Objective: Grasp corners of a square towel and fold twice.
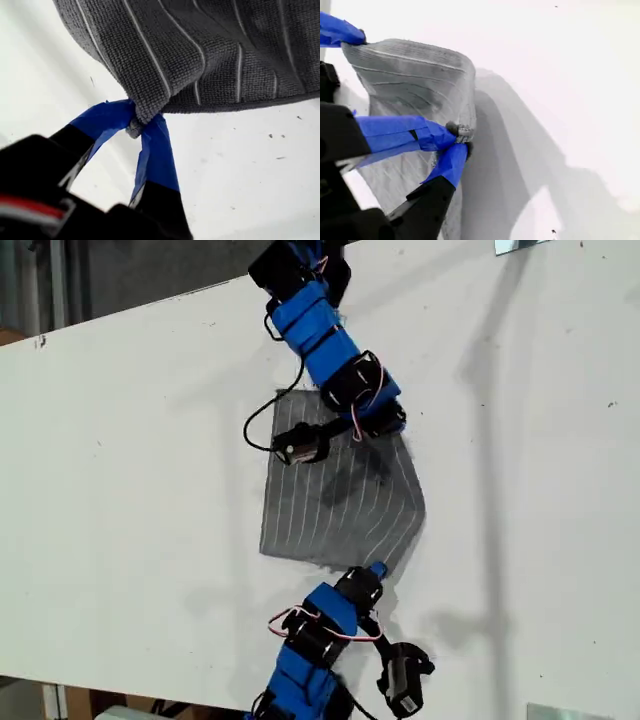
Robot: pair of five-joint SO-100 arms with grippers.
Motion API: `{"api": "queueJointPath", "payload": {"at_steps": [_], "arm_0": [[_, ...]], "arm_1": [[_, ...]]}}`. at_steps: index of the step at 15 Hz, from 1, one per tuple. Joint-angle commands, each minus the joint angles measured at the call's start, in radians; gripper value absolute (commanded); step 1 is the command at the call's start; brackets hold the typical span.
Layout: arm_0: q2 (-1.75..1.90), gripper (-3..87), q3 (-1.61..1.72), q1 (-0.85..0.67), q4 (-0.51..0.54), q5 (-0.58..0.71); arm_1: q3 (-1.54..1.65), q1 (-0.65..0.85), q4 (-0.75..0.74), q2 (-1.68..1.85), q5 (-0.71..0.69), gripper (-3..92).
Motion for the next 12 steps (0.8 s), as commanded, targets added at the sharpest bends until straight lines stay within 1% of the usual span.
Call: {"api": "queueJointPath", "payload": {"at_steps": [1, 3, 5, 6, 8, 10, 12], "arm_0": [[0.021, -0.3, -0.123, -0.127, 0.077, 0.075], [0.028, -0.3, -0.141, -0.264, 0.106, 0.12], [0.046, -0.3, -0.124, -0.405, 0.141, 0.114], [0.049, -0.3, -0.089, -0.469, 0.14, 0.112], [0.017, -0.3, -0.025, -0.568, 0.095, 0.144], [-0.032, -0.3, -0.008, -0.626, 0.075, 0.17], [-0.072, -0.3, 0.034, -0.683, 0.034, 0.183]], "arm_1": [[0.034, 0.066, 0.044, 0.181, -0.014, -0.1], [0.199, 0.153, 0.057, 0.331, 0.011, -0.1], [0.342, 0.261, 0.109, 0.457, 0.063, -0.1], [0.411, 0.314, 0.104, 0.502, 0.064, -0.1], [0.503, 0.4, 0.089, 0.554, 0.049, -0.1], [0.597, 0.462, 0.08, 0.607, 0.048, -0.1], [0.727, 0.529, 0.051, 0.641, 0.048, -0.1]]}}
